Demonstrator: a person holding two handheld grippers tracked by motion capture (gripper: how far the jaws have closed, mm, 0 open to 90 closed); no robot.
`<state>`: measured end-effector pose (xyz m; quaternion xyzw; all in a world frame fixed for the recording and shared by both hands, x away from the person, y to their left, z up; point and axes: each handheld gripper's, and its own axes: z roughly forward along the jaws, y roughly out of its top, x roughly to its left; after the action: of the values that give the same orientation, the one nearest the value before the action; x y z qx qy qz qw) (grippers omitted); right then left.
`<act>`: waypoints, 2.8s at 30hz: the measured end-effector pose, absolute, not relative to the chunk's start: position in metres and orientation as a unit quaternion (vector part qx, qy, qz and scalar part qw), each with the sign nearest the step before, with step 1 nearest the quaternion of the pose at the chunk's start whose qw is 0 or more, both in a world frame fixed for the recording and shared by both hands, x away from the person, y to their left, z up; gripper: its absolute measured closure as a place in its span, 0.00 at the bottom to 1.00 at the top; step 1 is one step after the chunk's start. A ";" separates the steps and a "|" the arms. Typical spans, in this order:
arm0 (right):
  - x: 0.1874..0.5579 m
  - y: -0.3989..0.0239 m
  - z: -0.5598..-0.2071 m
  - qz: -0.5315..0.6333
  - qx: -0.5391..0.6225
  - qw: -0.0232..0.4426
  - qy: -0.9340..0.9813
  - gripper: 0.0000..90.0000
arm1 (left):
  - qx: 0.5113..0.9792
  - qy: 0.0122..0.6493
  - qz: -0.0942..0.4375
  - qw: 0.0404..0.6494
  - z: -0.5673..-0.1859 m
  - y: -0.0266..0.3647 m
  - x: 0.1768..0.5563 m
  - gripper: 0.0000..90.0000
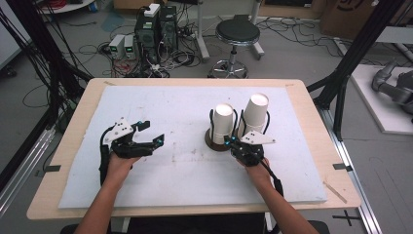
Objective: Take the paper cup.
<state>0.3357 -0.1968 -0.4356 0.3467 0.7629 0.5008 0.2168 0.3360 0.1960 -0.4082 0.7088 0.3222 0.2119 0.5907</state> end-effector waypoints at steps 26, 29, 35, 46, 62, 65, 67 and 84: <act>0.345 -0.184 -0.437 0.472 0.426 0.176 0.752 1.00 | 0.734 0.239 0.168 0.613 -0.357 0.102 0.396 0.22; 0.345 -0.183 -0.437 0.473 0.428 0.175 0.750 1.00 | 0.742 0.229 0.153 0.612 -0.354 0.085 0.402 0.22; 0.345 -0.183 -0.437 0.472 0.431 0.171 0.750 1.00 | 0.757 0.214 0.137 0.602 -0.352 0.055 0.414 0.22; 0.346 -0.184 -0.437 0.473 0.429 0.169 0.751 1.00 | 0.775 0.208 0.121 0.585 -0.361 0.023 0.424 0.22; 0.346 -0.183 -0.437 0.472 0.425 0.169 0.754 1.00 | 0.792 0.204 0.127 0.562 -0.367 0.012 0.430 0.35; 0.346 -0.183 -0.437 0.471 0.424 0.168 0.755 1.00 | 0.790 0.200 0.132 0.564 -0.366 0.012 0.429 0.36; 0.346 -0.183 -0.437 0.471 0.425 0.168 0.755 1.00 | 0.781 0.198 0.134 0.577 -0.362 0.014 0.428 0.36; 0.340 -0.183 -0.430 0.498 0.370 0.143 0.771 0.73 | 0.742 0.188 0.135 0.630 -0.301 0.032 0.418 0.38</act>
<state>0.3397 -0.1827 -0.4295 0.3702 0.7708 0.4983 0.1435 0.4177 0.0316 -0.3007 0.7417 0.1877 0.1354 0.6296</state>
